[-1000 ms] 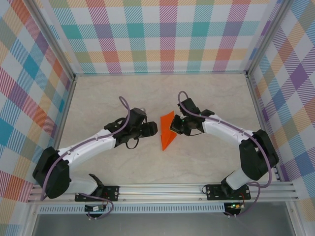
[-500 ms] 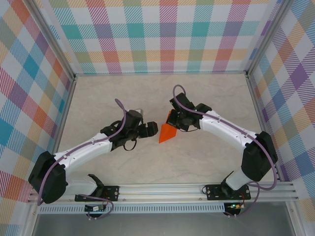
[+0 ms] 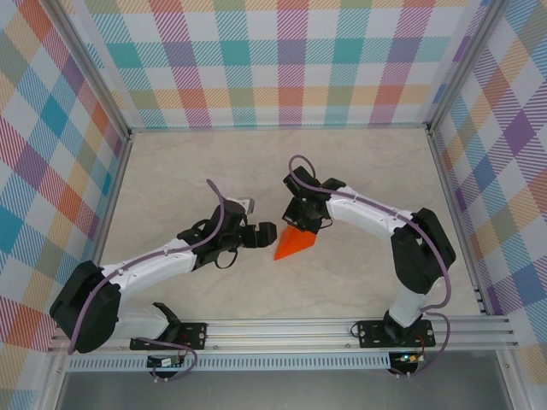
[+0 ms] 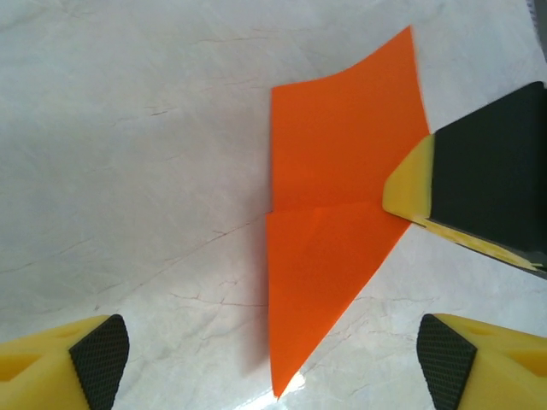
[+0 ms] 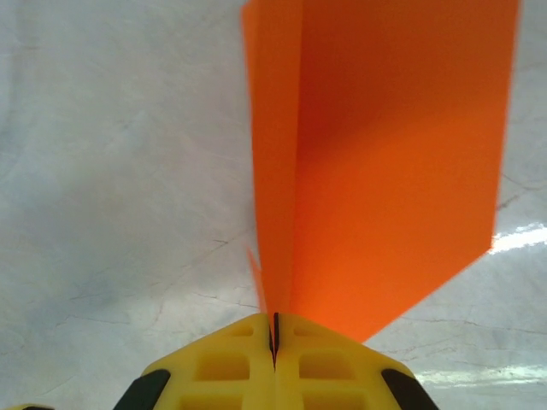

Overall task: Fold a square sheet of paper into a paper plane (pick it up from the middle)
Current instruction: Fourth fold the wing at the center of the table.

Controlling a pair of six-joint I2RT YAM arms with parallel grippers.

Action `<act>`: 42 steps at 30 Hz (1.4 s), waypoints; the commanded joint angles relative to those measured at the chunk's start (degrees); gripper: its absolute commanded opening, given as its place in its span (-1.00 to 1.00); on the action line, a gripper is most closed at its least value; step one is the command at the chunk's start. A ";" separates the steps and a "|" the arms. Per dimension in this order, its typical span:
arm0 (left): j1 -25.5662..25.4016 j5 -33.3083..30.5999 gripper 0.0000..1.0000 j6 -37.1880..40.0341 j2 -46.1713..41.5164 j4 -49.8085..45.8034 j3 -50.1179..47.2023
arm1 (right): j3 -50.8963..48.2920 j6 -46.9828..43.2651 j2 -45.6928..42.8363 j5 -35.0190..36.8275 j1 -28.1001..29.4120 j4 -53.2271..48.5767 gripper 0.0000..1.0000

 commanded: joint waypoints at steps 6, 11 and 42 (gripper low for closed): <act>-5.13 -0.45 0.56 12.46 6.09 11.93 -1.37 | -2.22 6.75 0.06 -7.82 -2.36 -0.11 -1.00; -7.98 -2.68 0.53 18.79 9.15 23.91 -5.17 | -1.89 7.83 0.65 -10.30 -3.52 -0.64 -1.00; -8.13 -1.59 -0.24 26.05 17.76 28.10 -5.35 | -0.02 6.31 3.54 -16.50 -5.65 -1.14 -0.95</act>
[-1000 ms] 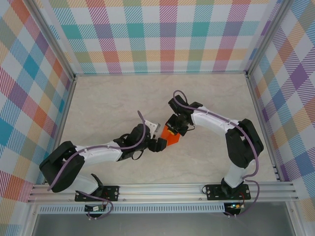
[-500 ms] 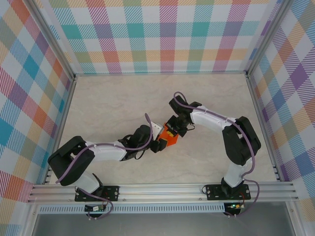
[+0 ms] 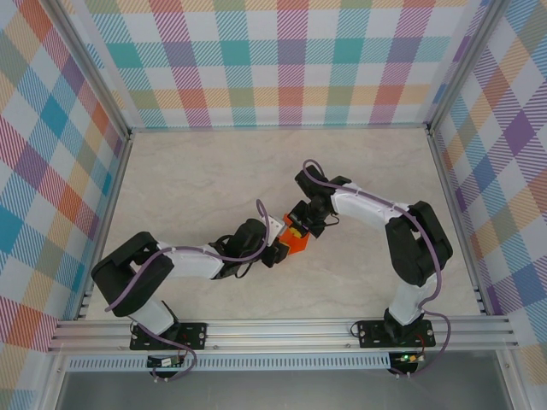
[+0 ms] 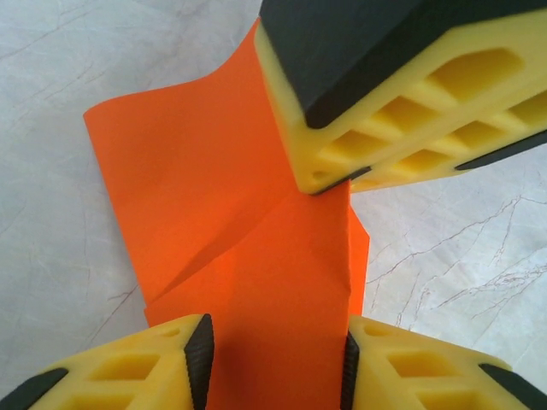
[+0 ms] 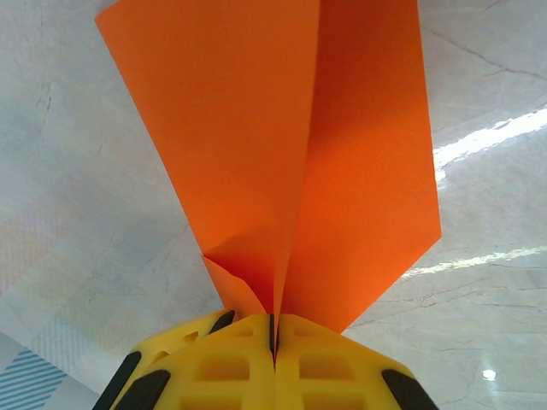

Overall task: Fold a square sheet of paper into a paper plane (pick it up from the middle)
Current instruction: Fourth fold the wing at the center of the table.

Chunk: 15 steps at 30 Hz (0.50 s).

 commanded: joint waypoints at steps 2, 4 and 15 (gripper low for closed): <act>-0.56 -0.19 -0.33 0.76 0.47 3.32 -1.06 | 1.51 -0.41 0.67 -1.52 -0.46 -1.03 -0.94; -0.56 -0.20 -0.40 0.82 0.77 3.36 -1.11 | 1.63 -0.42 0.69 -1.88 -0.42 -0.94 -0.93; -0.56 1.29 -0.70 -0.18 1.52 2.97 -0.80 | 3.39 -3.87 0.47 -1.91 -0.68 -2.05 -0.27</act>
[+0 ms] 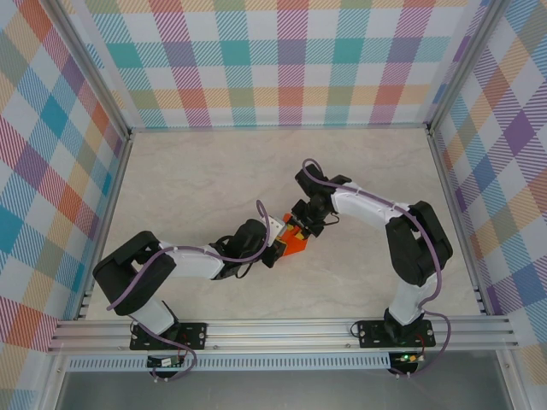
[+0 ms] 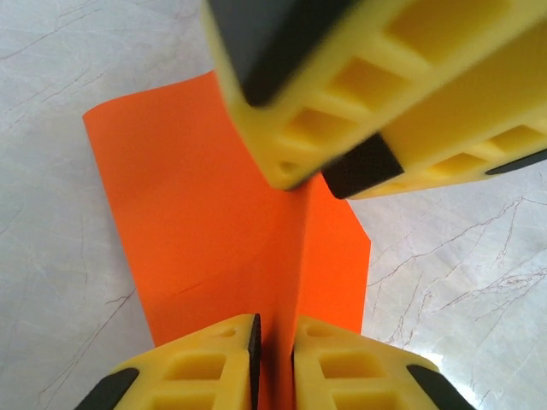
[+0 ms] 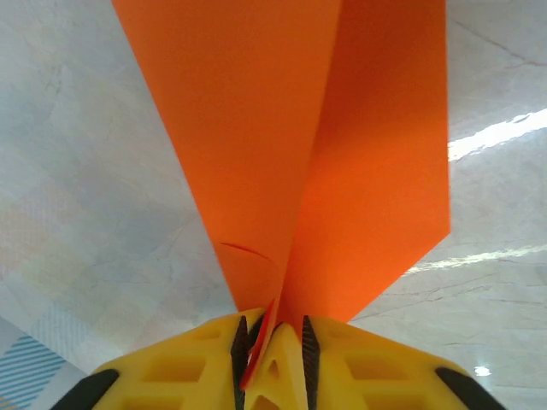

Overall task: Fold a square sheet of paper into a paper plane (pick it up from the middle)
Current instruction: Fourth fold the wing at the center of the table.

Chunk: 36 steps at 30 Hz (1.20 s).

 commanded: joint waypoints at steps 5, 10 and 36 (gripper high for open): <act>-0.47 3.49 -0.73 -3.71 1.44 0.90 -0.41 | 2.25 -5.69 -1.71 0.85 -1.46 -2.38 0.28; -0.44 4.97 -0.76 -9.33 1.18 -0.10 0.27 | -2.03 -9.70 -5.79 1.26 -2.82 1.68 0.41; -0.11 8.84 -0.82 -25.09 4.08 -2.00 2.76 | -22.24 -22.77 -10.95 -7.45 -3.93 25.78 -0.10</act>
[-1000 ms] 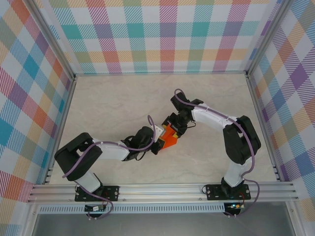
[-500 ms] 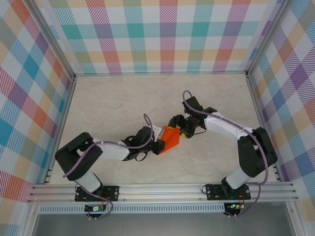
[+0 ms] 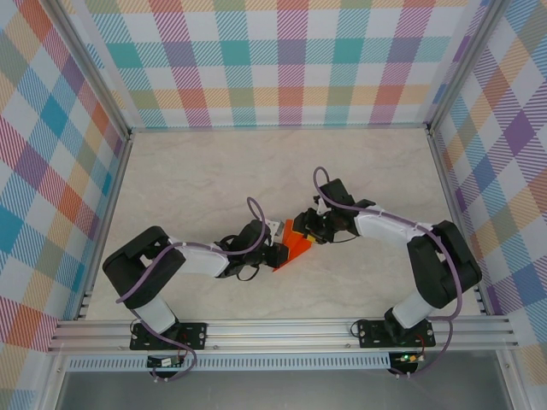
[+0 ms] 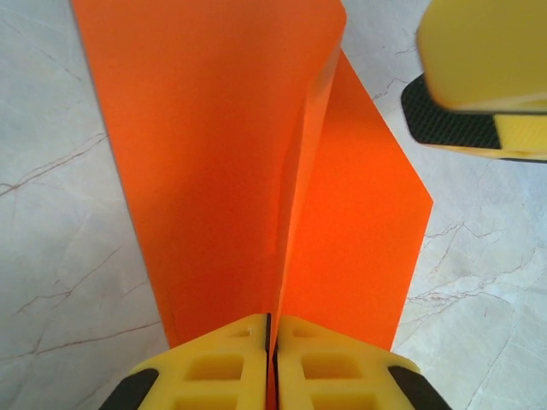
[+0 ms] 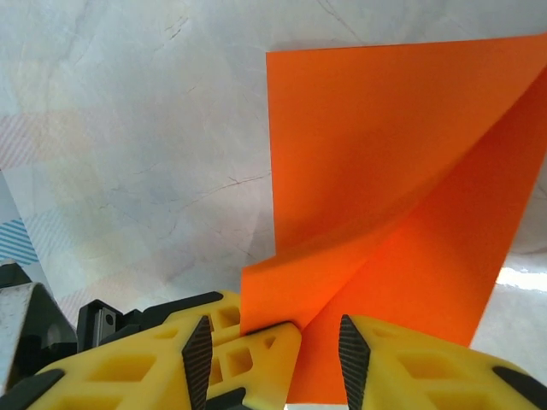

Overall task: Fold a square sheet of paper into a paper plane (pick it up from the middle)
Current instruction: Fourth fold the wing at the center of the table.

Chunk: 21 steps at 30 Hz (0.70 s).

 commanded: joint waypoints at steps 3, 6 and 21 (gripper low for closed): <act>-0.17 1.01 -0.81 -0.68 -0.01 -0.51 1.21 | -0.50 0.07 2.25 -1.44 -0.18 0.93 -0.12; -0.17 0.77 -0.80 -1.08 -0.01 -1.02 1.25 | -1.39 1.45 2.71 -1.34 -0.18 1.46 -0.13; -0.16 1.99 -0.68 -3.47 -0.45 -0.07 0.59 | -3.56 4.46 5.77 -0.67 -0.18 7.05 -0.16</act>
